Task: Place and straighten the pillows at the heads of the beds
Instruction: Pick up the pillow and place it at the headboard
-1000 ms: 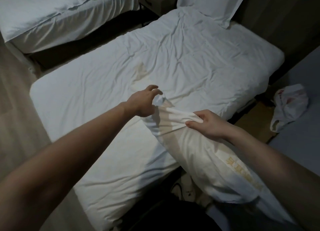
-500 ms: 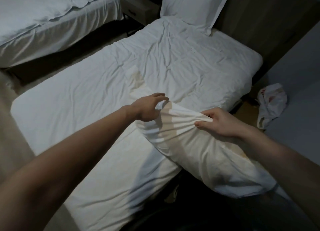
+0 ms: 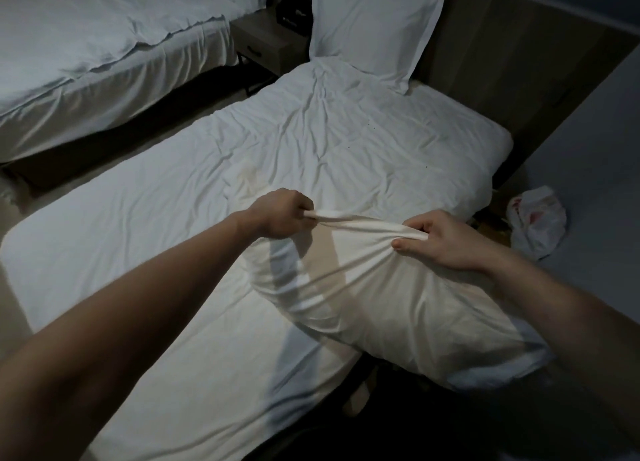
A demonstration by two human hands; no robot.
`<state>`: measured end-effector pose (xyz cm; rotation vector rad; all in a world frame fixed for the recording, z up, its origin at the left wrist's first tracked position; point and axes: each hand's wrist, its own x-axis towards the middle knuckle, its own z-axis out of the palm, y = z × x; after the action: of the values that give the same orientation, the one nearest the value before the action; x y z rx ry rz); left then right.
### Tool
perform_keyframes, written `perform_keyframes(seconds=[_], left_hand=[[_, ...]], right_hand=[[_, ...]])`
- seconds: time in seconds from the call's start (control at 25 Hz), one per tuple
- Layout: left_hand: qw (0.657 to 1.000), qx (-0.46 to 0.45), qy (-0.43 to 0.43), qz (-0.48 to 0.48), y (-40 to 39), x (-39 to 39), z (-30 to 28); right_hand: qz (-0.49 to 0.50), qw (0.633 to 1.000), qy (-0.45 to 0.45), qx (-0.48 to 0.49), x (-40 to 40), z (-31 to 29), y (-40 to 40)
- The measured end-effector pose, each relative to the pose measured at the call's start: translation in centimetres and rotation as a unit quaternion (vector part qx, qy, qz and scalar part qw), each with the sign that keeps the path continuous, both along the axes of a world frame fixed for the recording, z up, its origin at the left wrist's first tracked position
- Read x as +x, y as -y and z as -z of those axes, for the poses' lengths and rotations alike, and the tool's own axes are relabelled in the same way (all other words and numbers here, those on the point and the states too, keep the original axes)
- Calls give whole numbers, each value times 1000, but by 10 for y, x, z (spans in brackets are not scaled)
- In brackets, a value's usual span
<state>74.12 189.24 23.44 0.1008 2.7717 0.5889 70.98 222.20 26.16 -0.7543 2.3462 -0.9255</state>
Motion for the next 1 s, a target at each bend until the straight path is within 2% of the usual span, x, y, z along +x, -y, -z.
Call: perform_keyframes(seconds=[0.2,0.52,0.8,1.0], left_hand=[[989,106,-68,-80,-26,-35,2],[975,124,-123,-140,-103,-105,-13],[955,170,-173,-174,-139,-163,-26],[940,207,-155,-221,-150,-190,-21]], right_hand=[[1,999,38,-17,-69,26,-33],[34,998,42,-21,-162,69,-94],[75,997,20,-24,-223,61,-121],[99,995,-1,-3,-237,69,-130]])
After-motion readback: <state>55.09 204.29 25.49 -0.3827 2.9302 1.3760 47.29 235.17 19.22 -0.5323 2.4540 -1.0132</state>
